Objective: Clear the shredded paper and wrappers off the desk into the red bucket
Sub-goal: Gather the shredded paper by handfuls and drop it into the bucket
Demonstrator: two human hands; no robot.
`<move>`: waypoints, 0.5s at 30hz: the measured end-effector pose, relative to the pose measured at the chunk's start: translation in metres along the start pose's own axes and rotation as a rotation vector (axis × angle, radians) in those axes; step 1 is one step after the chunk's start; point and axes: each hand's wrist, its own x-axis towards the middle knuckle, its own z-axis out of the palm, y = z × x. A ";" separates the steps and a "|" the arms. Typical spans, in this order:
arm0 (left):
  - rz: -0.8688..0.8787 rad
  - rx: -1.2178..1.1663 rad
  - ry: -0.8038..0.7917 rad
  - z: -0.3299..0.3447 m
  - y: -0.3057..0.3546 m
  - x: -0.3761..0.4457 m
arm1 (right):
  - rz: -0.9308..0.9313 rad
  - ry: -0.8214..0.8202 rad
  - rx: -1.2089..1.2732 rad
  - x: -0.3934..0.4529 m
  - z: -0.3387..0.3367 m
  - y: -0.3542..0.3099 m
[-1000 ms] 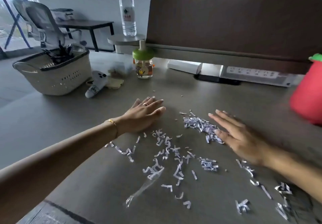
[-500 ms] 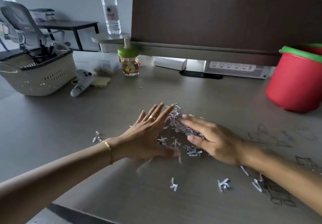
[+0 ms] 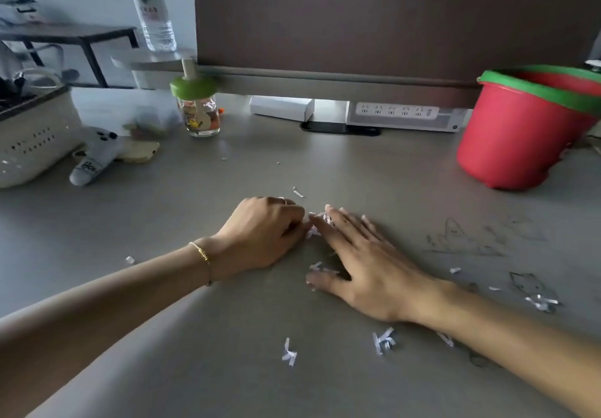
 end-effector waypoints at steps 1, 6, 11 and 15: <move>0.002 0.017 0.005 0.000 -0.002 0.000 | -0.016 0.024 0.000 0.007 0.000 -0.003; -0.021 0.026 0.030 -0.002 -0.012 -0.002 | -0.067 0.241 -0.038 0.041 0.003 0.000; -0.010 0.045 0.040 -0.001 -0.010 0.000 | -0.203 0.361 -0.151 0.050 -0.008 0.010; 0.013 0.032 0.038 -0.001 -0.010 -0.001 | -0.294 0.436 -0.177 0.043 -0.004 0.007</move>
